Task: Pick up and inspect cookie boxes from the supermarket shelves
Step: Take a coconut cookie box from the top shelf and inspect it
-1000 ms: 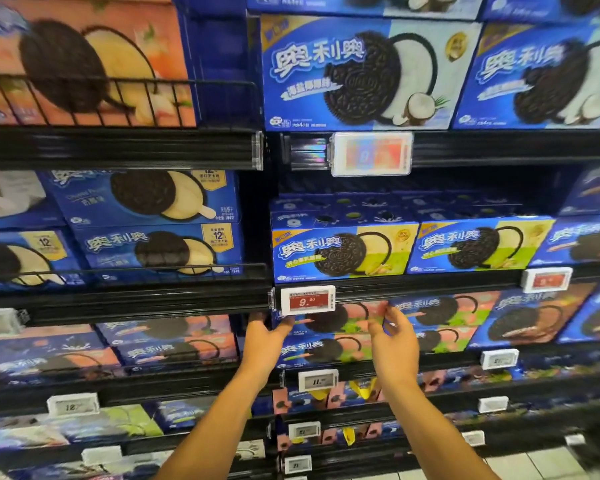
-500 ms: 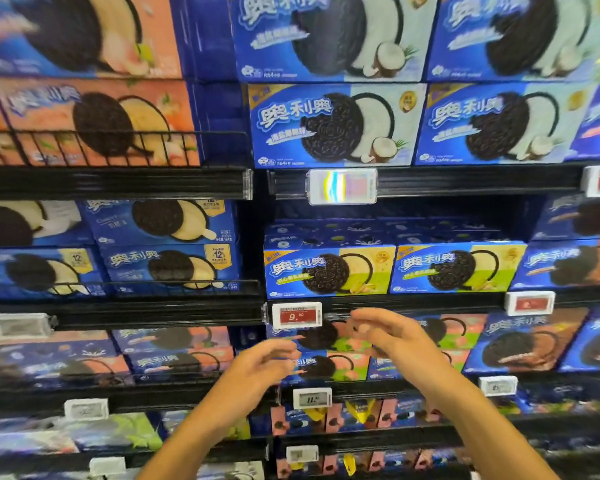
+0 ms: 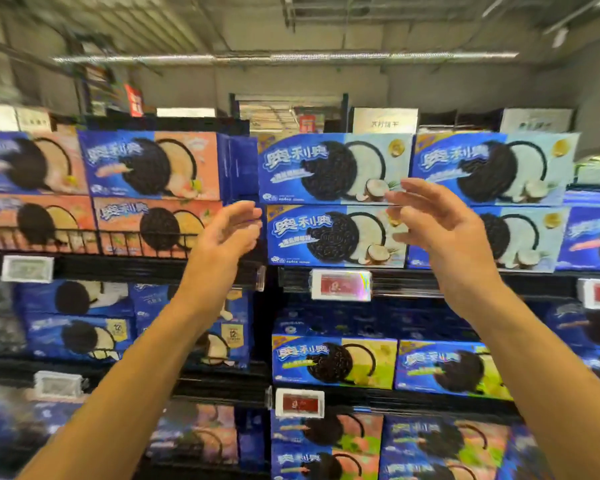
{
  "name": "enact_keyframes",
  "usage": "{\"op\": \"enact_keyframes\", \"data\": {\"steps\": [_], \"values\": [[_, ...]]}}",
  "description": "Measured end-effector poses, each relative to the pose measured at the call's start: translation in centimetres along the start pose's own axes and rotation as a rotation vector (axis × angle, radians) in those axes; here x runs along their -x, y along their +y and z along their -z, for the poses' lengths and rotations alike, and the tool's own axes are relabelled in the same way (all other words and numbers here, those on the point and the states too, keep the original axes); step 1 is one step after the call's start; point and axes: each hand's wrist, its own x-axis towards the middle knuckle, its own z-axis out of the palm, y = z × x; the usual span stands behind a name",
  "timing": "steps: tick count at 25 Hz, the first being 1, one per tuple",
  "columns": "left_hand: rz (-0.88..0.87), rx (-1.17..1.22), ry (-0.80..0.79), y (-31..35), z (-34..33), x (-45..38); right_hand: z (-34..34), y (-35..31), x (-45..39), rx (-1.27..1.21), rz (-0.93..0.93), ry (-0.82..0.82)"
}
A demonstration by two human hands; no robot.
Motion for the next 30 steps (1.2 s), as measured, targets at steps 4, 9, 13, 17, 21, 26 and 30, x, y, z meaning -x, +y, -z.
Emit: {"op": "enact_keyframes", "data": {"steps": [4,9,13,17,21,26,30], "values": [[-0.035,-0.188,0.07,2.5,-1.3,-5.3,0.8,-1.7,-6.3,0.435,0.208,0.145],[0.056,-0.322,0.086,3.6,-2.0,-9.4,1.9,-2.4,-11.2,1.013,0.315,0.047],[0.156,-0.312,-0.016,2.9,-2.1,-10.2,2.0,-2.3,-12.1,1.255,0.212,-0.148],[0.009,-0.292,0.09,2.3,-2.3,-9.9,2.2,-1.6,-11.6,1.234,0.341,-0.073],[-0.087,-0.203,0.197,2.8,-2.1,-9.1,2.4,-1.2,-10.5,1.023,0.406,-0.012],[-0.228,-0.072,0.179,5.1,-1.2,-8.7,2.5,-2.5,-9.8,0.954,0.69,0.128],[-0.227,0.007,0.072,6.9,-1.0,-7.9,2.9,-4.0,-9.1,0.866,0.755,0.078]]}}
